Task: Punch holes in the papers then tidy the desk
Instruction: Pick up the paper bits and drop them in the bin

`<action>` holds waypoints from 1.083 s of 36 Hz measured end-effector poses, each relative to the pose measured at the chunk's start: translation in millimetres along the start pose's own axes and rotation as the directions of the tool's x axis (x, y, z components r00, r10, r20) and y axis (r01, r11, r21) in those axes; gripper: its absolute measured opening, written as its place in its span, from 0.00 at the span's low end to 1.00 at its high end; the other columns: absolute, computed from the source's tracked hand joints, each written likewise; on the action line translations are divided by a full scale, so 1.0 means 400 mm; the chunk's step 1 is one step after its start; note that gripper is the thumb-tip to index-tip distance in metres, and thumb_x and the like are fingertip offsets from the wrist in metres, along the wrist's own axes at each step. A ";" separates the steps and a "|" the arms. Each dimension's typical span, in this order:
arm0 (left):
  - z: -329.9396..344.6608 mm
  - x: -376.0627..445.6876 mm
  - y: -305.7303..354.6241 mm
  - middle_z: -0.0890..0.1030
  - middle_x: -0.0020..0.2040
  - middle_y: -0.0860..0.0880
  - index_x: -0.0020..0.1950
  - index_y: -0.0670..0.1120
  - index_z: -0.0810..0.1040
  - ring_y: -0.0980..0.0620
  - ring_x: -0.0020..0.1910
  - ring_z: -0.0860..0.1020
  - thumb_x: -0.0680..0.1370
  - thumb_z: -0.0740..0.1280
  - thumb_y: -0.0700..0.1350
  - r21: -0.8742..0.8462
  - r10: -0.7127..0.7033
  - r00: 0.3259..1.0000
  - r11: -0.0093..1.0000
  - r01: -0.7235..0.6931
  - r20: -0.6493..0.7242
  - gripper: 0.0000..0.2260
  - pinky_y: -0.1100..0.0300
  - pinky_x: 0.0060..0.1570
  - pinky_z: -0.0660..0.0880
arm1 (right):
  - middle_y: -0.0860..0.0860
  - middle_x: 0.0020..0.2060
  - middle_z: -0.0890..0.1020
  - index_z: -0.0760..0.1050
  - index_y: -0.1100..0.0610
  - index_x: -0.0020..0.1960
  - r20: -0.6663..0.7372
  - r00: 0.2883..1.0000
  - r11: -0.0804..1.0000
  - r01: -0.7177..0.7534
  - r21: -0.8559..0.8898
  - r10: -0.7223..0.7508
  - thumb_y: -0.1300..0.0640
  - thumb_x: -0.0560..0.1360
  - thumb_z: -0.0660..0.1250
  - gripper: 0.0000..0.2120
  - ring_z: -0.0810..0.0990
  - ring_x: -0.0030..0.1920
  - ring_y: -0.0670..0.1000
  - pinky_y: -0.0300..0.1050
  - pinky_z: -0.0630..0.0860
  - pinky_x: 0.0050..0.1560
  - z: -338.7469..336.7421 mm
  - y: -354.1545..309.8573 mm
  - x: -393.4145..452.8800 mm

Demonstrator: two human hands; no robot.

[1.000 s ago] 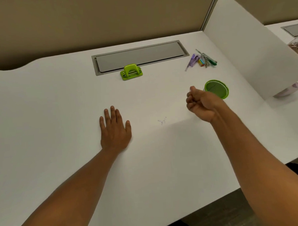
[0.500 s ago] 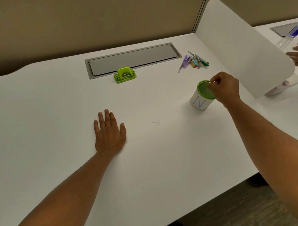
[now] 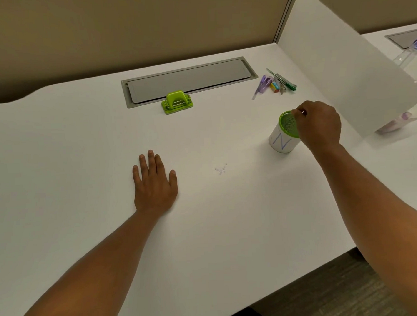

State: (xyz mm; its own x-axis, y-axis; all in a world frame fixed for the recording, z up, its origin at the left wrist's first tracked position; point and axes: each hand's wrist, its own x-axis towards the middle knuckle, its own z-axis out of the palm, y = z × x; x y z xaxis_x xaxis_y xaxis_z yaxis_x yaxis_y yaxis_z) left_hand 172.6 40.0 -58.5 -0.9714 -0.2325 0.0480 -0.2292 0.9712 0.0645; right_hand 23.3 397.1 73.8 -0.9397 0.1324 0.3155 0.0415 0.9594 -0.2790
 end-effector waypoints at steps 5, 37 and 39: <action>-0.004 0.000 0.003 0.56 0.79 0.40 0.78 0.38 0.58 0.40 0.79 0.53 0.81 0.45 0.56 -0.004 -0.003 1.000 1.000 0.004 0.006 0.31 0.42 0.76 0.50 | 0.57 0.48 0.82 0.81 0.58 0.54 0.006 1.000 1.000 -0.011 -0.009 0.012 0.55 0.78 0.61 0.12 0.79 0.49 0.59 0.45 0.69 0.43 0.000 0.001 -0.010; -0.016 -0.002 0.006 0.53 0.80 0.41 0.78 0.39 0.55 0.41 0.79 0.49 0.82 0.47 0.56 -0.012 -0.020 0.999 1.000 0.020 0.034 0.30 0.43 0.76 0.48 | 0.58 0.52 0.79 0.78 0.59 0.63 0.321 0.859 0.915 0.351 0.200 -0.399 0.59 0.78 0.64 0.14 0.76 0.49 0.62 0.55 0.75 0.47 0.198 -0.225 -0.370; -0.016 -0.001 0.006 0.52 0.80 0.41 0.78 0.39 0.55 0.41 0.79 0.49 0.82 0.49 0.55 -0.023 -0.019 0.999 1.000 0.020 0.037 0.29 0.42 0.76 0.48 | 0.56 0.51 0.80 0.80 0.57 0.60 0.317 0.853 0.909 0.371 0.192 -0.415 0.56 0.78 0.66 0.12 0.76 0.49 0.61 0.54 0.74 0.46 0.200 -0.236 -0.362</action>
State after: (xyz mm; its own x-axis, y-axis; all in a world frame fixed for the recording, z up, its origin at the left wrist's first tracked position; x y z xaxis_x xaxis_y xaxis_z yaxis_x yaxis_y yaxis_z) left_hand 173.0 42.1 -52.2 -0.9685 -0.2490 0.0096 -0.2472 0.9649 0.0887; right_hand 128.2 267.4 -18.1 -0.9263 -0.3641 0.0973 -0.3758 0.8732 -0.3104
